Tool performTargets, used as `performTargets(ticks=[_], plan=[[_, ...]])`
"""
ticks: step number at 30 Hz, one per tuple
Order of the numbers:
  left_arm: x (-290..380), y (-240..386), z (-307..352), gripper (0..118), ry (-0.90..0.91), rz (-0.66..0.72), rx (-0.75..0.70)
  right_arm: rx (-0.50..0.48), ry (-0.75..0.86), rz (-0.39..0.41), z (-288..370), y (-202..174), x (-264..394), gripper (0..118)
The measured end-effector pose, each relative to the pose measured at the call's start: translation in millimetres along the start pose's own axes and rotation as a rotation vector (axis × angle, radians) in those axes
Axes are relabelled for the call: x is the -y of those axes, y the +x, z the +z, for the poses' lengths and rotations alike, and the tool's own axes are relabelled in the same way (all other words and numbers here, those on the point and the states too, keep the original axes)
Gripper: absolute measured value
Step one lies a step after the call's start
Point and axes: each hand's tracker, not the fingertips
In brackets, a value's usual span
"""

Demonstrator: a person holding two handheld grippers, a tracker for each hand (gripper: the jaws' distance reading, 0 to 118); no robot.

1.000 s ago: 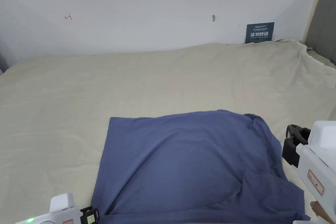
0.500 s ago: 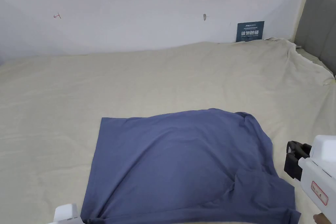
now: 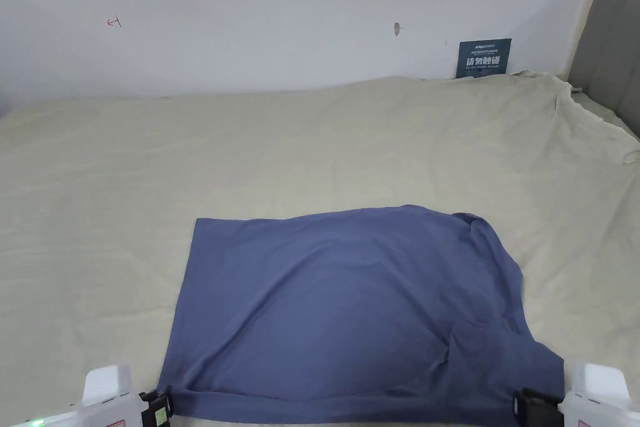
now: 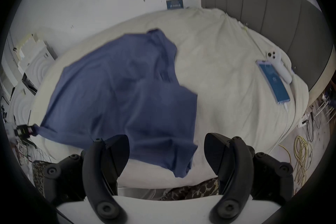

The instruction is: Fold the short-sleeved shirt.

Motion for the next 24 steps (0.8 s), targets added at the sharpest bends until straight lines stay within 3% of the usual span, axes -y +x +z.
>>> performTargets(ticks=[5,6,9,16,24], plan=[[-1.1,2.9,0.5,3,-0.003,-0.01,-0.002,-0.004,-0.029,-0.006,-14.4,5.1,20.1,72],[-1.0,2.9,0.3,3,-0.004,-0.008,-0.003,-0.024,-0.02,-0.004,-14.4,5.1,21.2,52],[-1.1,1.7,0.0,3,-0.001,0.005,-0.011,-0.037,0.01,0.024,-9.2,0.6,19.9,7],[-8.9,-4.7,0.1,3,0.024,0.047,-0.011,-0.087,0.065,-0.016,18.1,8.8,4.0,5],[-56.2,-3.6,0.2,3,0.075,0.02,-0.017,-0.14,0.142,-0.041,35.7,4.2,-61.4,5]])
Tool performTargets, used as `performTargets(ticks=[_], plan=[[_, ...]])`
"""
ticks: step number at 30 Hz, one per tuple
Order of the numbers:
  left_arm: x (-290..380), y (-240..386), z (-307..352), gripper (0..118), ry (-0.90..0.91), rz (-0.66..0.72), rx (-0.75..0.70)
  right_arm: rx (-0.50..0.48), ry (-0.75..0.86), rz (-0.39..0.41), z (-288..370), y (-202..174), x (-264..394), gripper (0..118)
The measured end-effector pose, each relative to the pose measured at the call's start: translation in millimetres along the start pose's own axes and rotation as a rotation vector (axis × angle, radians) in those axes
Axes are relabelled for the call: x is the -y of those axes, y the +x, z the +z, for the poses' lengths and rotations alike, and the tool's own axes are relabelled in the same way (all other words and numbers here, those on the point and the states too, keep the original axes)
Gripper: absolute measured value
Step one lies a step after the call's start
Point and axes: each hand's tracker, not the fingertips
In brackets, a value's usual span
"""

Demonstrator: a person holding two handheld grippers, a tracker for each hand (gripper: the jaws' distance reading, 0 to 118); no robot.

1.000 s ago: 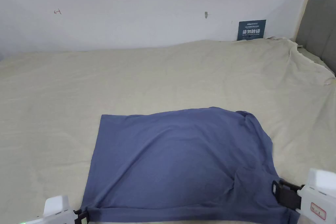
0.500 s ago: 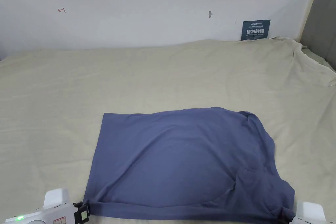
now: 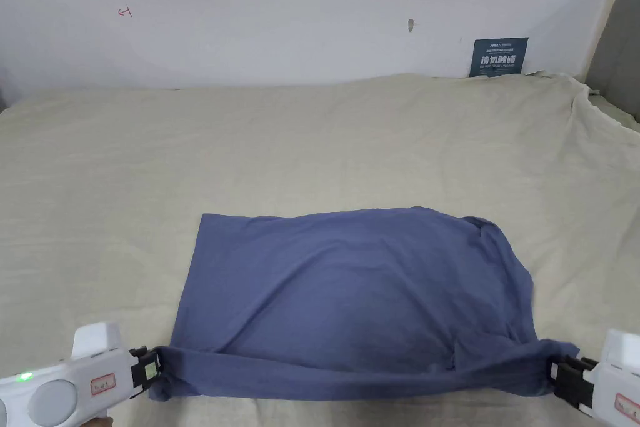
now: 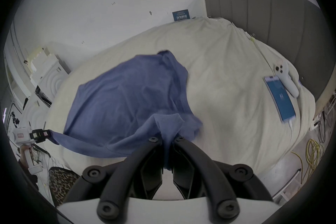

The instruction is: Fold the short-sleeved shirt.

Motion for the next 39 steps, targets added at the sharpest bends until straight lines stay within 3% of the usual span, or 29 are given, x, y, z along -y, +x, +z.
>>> performTargets(ticks=[8,17,26,32,33,35,36,37,39], plan=[[-38.6,8.1,-28.5,1,0.016,-0.04,0.011,-0.003,0.031,0.016,-25.3,-20.2,-50.5,5],[-91.9,8.5,-90.7,1,-0.008,-0.053,-0.037,0.059,0.001,0.016,-105.1,-19.7,-98.6,5],[-92.8,16.4,-163.2,1,-0.122,-0.131,-0.102,0.16,-0.14,-0.004,-177.6,-24.1,-91.9,5],[-76.5,14.1,-165.0,2,-0.127,-0.101,-0.119,0.181,-0.161,-0.004,-183.0,-27.7,-79.3,6],[-78.7,14.5,-163.4,5,-0.13,-0.088,-0.12,0.182,-0.159,0.0,-183.4,-22.1,-81.7,14],[-82.5,15.6,-154.4,24,-0.112,-0.055,-0.102,0.191,-0.15,0.021,-173.5,-26.8,-87.4,45],[-85.4,17.1,-147.5,48,-0.092,-0.034,-0.101,0.193,-0.128,0.043,-165.1,-30.5,-91.0,68],[-88.2,19.2,-140.6,69,-0.086,-0.017,-0.086,0.187,-0.1,0.067,-152.4,-36.4,-94.9,76],[-93.2,25.7,-120.3,94,-0.051,0.015,-0.07,0.167,-0.014,0.094,-126.1,-45.3,-103.3,79]])
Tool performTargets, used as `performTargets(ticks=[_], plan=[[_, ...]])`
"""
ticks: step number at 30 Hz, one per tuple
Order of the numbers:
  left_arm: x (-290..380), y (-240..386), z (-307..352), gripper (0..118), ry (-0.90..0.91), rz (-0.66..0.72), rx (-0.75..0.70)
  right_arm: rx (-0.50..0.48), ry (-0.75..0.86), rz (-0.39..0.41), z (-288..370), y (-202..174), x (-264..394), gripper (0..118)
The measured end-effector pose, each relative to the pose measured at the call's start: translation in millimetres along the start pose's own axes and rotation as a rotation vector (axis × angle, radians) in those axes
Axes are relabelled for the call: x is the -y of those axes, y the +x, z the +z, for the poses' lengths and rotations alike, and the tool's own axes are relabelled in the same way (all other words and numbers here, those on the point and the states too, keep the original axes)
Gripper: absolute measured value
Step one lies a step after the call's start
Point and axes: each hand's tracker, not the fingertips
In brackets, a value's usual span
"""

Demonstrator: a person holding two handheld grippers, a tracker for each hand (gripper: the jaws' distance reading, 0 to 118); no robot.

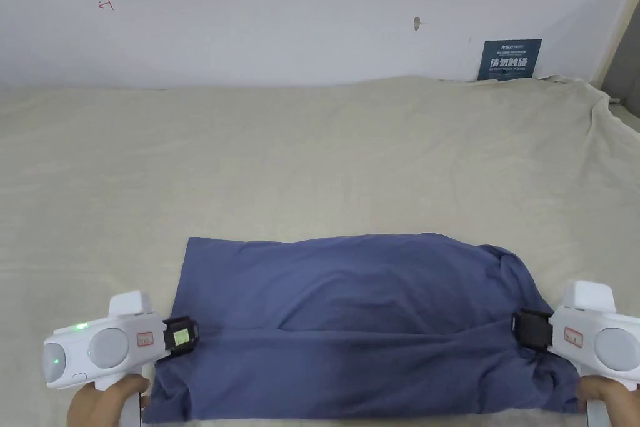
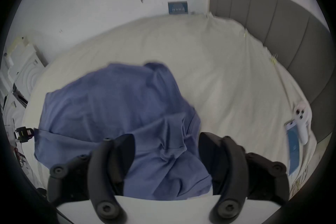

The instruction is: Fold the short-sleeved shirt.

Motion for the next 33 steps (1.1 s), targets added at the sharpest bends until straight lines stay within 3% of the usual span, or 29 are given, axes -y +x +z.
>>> performTargets(ticks=[4,13,17,20,21,22,23,33], plan=[[-2.2,13.7,57.0,98,0.156,-0.013,0.058,-0.034,0.133,0.027,57.9,0.9,-15.9,79],[27.1,39.2,153.4,96,0.36,-0.101,0.032,-0.077,0.385,0.069,177.4,-6.7,4.6,79],[50.3,42.9,173.9,67,0.402,-0.102,0.023,-0.081,0.451,0.072,200.3,-4.5,26.2,73],[68.1,39.5,179.6,19,0.441,-0.101,0.075,-0.077,0.474,0.07,207.9,-3.5,40.7,44],[74.2,39.0,180.6,4,0.446,-0.104,0.088,-0.074,0.48,0.072,210.4,-3.9,45.6,25],[79.5,39.0,181.6,0,0.447,-0.108,0.1,-0.07,0.486,0.075,211.0,-5.7,49.1,5],[86.0,40.2,182.7,0,0.456,-0.112,0.102,-0.063,0.496,0.08,211.6,-6.3,53.0,0],[92.9,42.7,176.5,0,0.464,-0.142,0.094,-0.075,0.5,0.12,210.3,-13.7,54.9,0]])
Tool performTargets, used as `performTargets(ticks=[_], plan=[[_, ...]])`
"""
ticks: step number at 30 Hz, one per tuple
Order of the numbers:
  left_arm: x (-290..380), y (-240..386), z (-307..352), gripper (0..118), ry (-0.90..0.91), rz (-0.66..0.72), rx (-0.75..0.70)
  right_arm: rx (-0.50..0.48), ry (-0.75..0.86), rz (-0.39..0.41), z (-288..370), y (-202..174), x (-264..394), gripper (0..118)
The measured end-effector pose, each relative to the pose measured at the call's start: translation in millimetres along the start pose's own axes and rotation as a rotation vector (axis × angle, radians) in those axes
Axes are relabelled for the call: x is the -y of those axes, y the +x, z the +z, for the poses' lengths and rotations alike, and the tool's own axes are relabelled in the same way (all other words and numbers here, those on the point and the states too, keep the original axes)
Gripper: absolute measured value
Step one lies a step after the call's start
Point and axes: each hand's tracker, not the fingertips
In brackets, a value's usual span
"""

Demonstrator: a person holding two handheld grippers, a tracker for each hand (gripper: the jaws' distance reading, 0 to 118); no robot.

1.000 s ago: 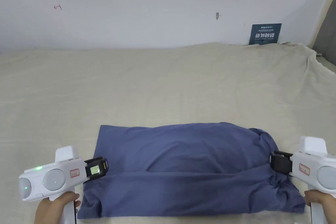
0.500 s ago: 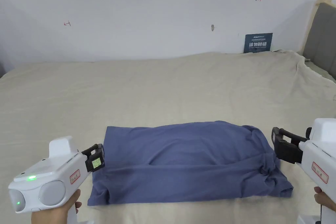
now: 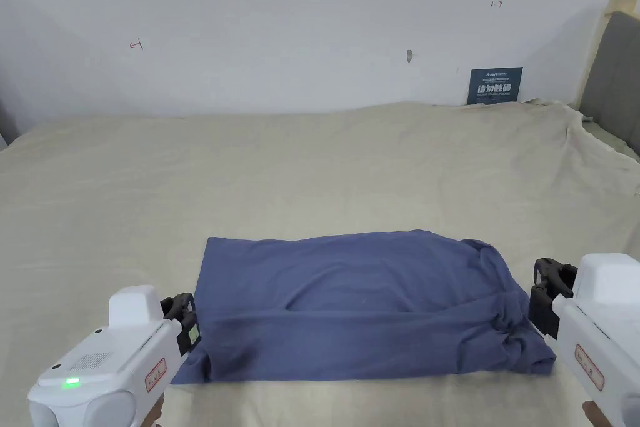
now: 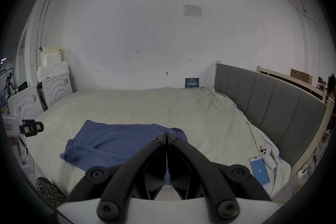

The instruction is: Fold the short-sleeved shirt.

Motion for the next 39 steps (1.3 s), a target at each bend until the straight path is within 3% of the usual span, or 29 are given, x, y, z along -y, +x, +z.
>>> performTargets(ticks=[7,9,11,13,15,20,22,23,24,25,29,31,35,37,39], plan=[[-0.7,-19.3,-49.3,0,-0.213,0.004,-0.04,-0.017,-0.015,-0.01,-14.2,-8.2,-1.9,0],[3.6,-26.8,-70.4,9,-0.316,0.01,-0.067,-0.023,-0.024,-0.018,-19.3,-10.9,-1.1,0],[12.0,-36.8,-90.9,28,-0.384,0.041,-0.089,-0.021,-0.035,-0.018,-24.9,-12.6,0.1,0],[20.5,-47.2,-108.8,72,-0.431,0.092,-0.124,-0.021,-0.049,-0.017,-30.6,-13.9,1.9,0],[28.5,-55.2,-125.2,97,-0.519,0.123,-0.175,-0.021,-0.063,-0.015,-36.0,-14.6,4.0,0],[49.6,-65.3,-145.4,94,-0.581,0.086,-0.216,-0.016,-0.1,-0.024,-50.6,-11.9,10.1,0],[55.8,-66.5,-150.6,75,-0.606,0.08,-0.215,-0.01,-0.112,-0.024,-55.1,-11.2,12.4,0],[58.8,-65.4,-150.3,62,-0.621,0.074,-0.204,-0.008,-0.118,-0.025,-57.5,-10.7,13.2,0],[62.6,-64.9,-152.5,41,-0.63,0.07,-0.188,-0.008,-0.123,-0.027,-60.2,-9.9,14.3,0],[66.4,-64.4,-155.0,32,-0.643,0.068,-0.172,-0.008,-0.13,-0.029,-62.1,-8.7,15.3,0],[71.3,-57.7,-157.7,23,-0.651,0.04,-0.186,0.006,-0.162,-0.029,-71.7,-2.6,21.2,0],[71.5,-56.7,-160.1,9,-0.649,0.048,-0.16,0.015,-0.198,-0.042,-80.6,3.8,27.6,0],[64.0,-56.3,-150.3,5,-0.606,0.019,-0.123,0.034,-0.333,-0.088,-107.8,24.0,50.7,2],[53.8,-58.2,-140.6,5,-0.555,0.03,-0.101,0.045,-0.435,-0.103,-125.8,35.0,64.2,25],[43.7,-60.1,-133.6,5,-0.545,0.04,-0.086,0.056,-0.507,-0.124,-143.3,45.0,79.4,71]])
